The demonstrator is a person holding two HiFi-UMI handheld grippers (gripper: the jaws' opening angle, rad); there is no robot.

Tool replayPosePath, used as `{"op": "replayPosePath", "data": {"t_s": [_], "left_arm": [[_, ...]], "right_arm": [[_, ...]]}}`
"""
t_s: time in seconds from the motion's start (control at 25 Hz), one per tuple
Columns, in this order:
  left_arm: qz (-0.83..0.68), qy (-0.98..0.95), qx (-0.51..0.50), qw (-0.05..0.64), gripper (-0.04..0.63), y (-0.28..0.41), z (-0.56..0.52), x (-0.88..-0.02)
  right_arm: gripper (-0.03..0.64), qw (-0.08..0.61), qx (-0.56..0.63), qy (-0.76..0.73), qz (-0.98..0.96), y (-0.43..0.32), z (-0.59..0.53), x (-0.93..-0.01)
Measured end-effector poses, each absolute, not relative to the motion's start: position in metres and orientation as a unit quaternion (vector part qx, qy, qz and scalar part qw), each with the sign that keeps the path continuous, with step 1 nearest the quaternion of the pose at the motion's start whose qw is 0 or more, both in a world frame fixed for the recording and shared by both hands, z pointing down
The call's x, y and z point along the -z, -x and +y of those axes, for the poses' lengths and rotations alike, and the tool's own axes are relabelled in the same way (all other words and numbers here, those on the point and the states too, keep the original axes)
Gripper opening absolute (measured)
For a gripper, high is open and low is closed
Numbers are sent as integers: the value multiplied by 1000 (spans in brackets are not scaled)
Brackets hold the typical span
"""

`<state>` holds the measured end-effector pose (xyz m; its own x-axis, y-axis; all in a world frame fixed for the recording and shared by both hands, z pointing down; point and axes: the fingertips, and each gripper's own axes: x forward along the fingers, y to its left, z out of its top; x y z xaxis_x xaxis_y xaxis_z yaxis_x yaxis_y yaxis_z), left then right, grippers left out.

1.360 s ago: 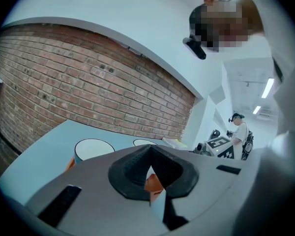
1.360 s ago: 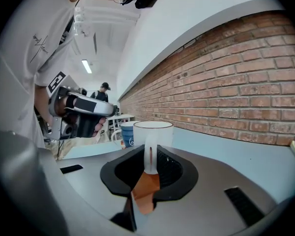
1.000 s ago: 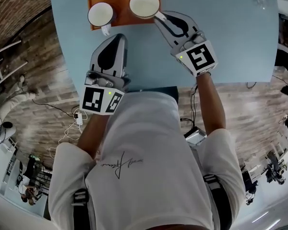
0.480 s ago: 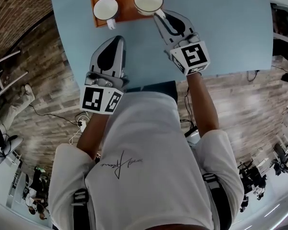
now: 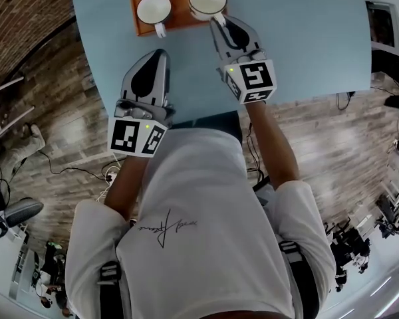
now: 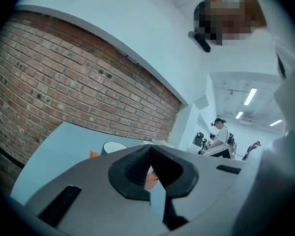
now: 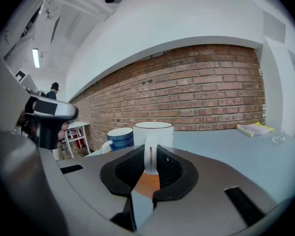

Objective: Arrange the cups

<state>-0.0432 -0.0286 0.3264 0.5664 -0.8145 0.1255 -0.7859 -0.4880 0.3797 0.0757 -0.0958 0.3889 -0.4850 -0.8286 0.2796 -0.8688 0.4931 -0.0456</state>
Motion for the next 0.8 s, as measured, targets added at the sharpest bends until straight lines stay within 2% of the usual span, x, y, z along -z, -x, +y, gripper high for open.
{"op": "replayPosePath", "data": {"t_s": [0.8], "left_arm": [[-473,-852,68,211,8,60,-34,-330]], "right_arm": [[64,107,-101,-561,-815,-66,-104,-383]]}}
